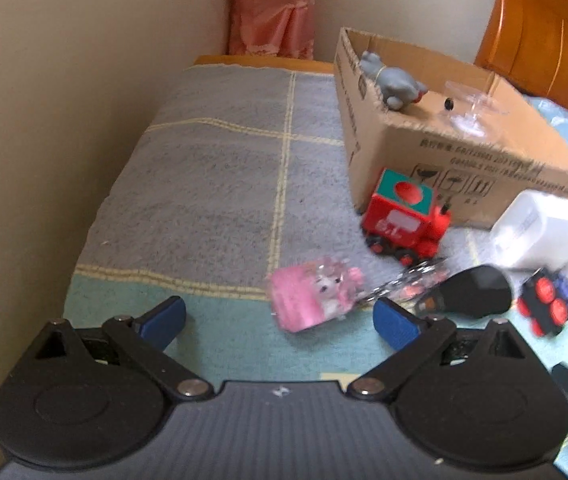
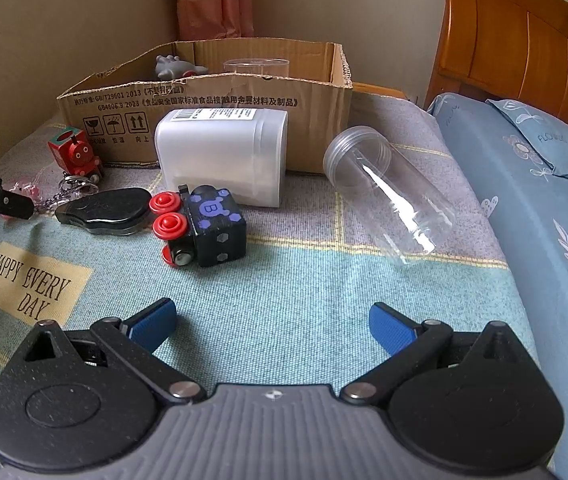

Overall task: Organize rigid objects
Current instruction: 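Move the left tool toward the pink keychain toy while the right tool returns over the table, then close the left tool on the pink keychain toy while the right tool moves to the red train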

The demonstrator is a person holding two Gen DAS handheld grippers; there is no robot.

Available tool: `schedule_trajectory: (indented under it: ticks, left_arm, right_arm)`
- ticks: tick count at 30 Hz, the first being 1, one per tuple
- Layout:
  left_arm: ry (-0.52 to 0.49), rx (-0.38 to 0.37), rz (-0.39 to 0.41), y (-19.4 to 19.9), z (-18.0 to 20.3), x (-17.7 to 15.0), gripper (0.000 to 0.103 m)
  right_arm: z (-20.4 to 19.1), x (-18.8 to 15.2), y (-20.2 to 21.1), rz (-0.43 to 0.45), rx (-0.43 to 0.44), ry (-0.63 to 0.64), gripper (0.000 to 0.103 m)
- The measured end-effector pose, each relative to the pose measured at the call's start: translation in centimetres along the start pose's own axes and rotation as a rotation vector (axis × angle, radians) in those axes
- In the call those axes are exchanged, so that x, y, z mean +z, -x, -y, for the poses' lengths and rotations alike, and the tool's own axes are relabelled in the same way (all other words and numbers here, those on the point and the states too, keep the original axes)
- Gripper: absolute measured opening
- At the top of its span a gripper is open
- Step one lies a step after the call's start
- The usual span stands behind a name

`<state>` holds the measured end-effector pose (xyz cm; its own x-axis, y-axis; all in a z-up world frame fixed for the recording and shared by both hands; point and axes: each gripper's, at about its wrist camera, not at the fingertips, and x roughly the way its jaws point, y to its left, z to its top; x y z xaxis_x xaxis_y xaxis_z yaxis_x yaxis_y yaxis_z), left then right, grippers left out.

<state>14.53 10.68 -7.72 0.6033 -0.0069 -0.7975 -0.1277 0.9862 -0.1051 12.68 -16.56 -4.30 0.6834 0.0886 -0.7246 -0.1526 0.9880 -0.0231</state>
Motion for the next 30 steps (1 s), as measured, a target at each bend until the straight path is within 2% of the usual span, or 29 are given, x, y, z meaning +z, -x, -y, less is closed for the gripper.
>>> schedule_trajectory:
  ticks: [4, 6, 8, 9, 11, 19, 30]
  left_arm:
    - [0.048, -0.014, 0.023, -0.1, 0.6, 0.7, 0.094]
    - [0.071, -0.006, 0.017, -0.4, 0.8, 1.0, 0.085]
    - [0.101, -0.038, -0.004, -0.5, 1.0, 1.1, 0.067]
    - [0.106, -0.046, -0.005, -0.6, 1.1, 1.0, 0.066]
    - [0.097, -0.034, 0.005, -0.4, 1.4, 0.9, 0.055]
    - [0.070, -0.061, -0.005, 0.3, 0.5, -0.2, 0.054]
    - [-0.024, -0.096, -0.059, 3.7, -0.7, -4.2, 0.054]
  right_arm:
    - [-0.1, -0.1, 0.0, 0.006, -0.003, -0.003, 0.103]
    - [0.0, -0.2, 0.1, 0.010, -0.003, -0.002, 0.103]
    - [0.0, -0.2, 0.1, 0.014, -0.003, -0.002, 0.103]
    - [0.0, -0.2, 0.1, 0.016, -0.003, -0.003, 0.103]
    - [0.0, -0.3, 0.1, 0.020, -0.003, -0.003, 0.103]
    - [0.0, -0.4, 0.1, 0.027, -0.003, -0.004, 0.103]
    - [0.1, -0.4, 0.2, 0.029, -0.003, -0.003, 0.103]
